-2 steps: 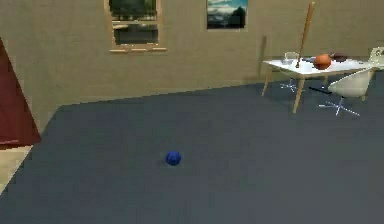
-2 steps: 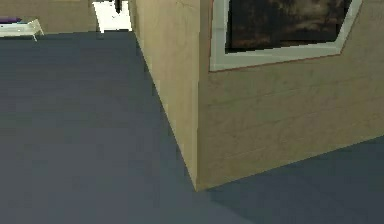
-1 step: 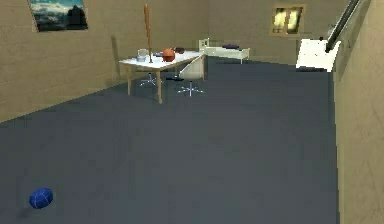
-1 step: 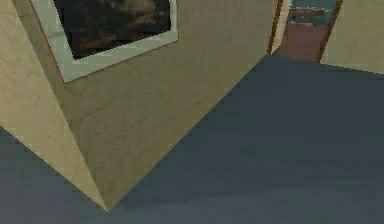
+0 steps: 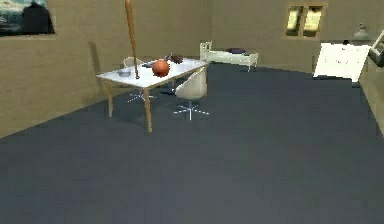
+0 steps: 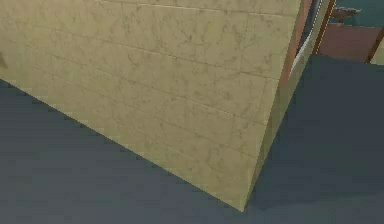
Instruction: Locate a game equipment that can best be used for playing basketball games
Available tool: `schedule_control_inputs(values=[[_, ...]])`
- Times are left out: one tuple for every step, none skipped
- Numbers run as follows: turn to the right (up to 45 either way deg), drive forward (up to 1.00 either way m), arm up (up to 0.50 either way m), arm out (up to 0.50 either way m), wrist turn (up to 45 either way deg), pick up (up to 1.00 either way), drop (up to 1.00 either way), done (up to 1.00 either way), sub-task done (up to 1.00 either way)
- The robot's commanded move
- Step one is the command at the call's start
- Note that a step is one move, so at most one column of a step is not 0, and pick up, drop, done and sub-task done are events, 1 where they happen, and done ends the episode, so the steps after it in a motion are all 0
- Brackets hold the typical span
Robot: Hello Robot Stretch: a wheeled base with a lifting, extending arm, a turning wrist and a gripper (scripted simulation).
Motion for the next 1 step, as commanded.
schedule_control_inputs(values=[[3.0, 0.0, 0.0, 0.0, 0.0, 0.0, 0.0, 0.0, 0.0]])
